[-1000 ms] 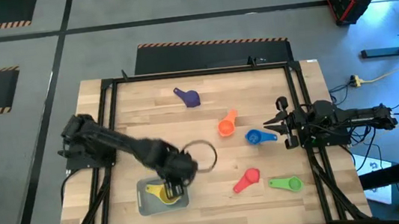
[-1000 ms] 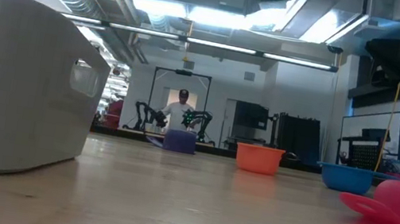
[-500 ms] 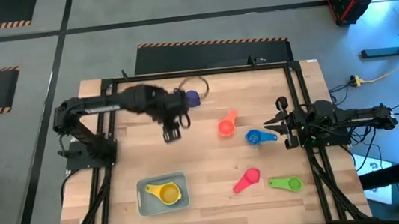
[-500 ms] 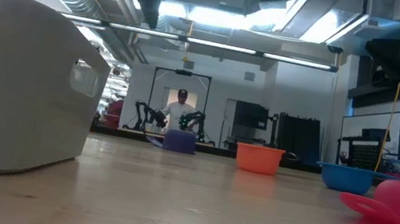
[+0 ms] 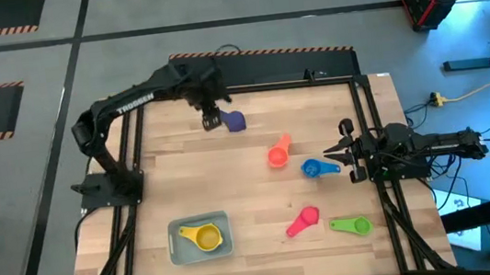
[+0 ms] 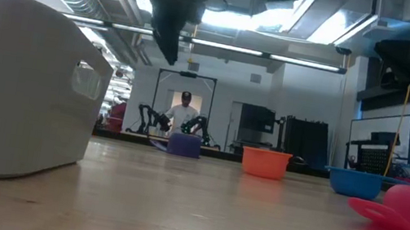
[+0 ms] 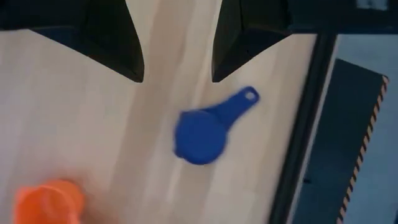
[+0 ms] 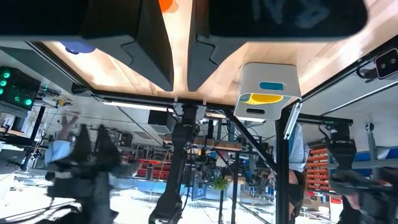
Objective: Nest measuring cups in basket
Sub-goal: Stack the violet measuring cup on top of the yellow measuring cup in the gray bin
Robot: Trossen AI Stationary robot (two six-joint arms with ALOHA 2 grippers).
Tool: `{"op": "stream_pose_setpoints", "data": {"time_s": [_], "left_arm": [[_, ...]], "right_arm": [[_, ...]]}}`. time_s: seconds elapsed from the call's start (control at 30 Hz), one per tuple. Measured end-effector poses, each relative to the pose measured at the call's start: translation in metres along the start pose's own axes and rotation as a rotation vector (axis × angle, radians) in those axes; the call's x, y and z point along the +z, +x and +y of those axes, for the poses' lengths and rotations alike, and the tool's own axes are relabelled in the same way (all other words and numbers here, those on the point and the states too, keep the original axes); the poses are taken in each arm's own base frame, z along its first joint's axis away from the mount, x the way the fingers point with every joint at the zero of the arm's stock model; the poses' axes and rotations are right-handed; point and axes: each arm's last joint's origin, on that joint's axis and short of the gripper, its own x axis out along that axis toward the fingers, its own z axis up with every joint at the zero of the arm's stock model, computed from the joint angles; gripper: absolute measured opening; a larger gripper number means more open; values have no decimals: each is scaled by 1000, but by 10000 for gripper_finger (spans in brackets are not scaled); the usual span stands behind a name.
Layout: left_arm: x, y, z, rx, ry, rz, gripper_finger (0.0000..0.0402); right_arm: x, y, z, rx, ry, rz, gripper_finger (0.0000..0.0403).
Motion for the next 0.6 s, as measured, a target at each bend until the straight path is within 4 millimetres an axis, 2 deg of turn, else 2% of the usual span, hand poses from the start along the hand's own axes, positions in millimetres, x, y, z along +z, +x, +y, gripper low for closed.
{"op": "stream_pose_setpoints", "data": {"time_s": [0.17, 0.3, 0.43, 0.6], "left_arm": [[0, 16, 33, 12, -23, -30, 183], [-1, 31, 53, 89, -55, -17, 183], [-1, 39, 64, 125, -63, -15, 183], [-3, 51, 67, 107, -26, 15, 185]], "right_arm": [[0, 0, 0, 0, 0, 1, 53], [0, 0, 0, 0, 0, 1, 53], [0, 0, 0, 0, 0, 1, 53], [0, 0, 0, 0, 0, 0, 53]]}}
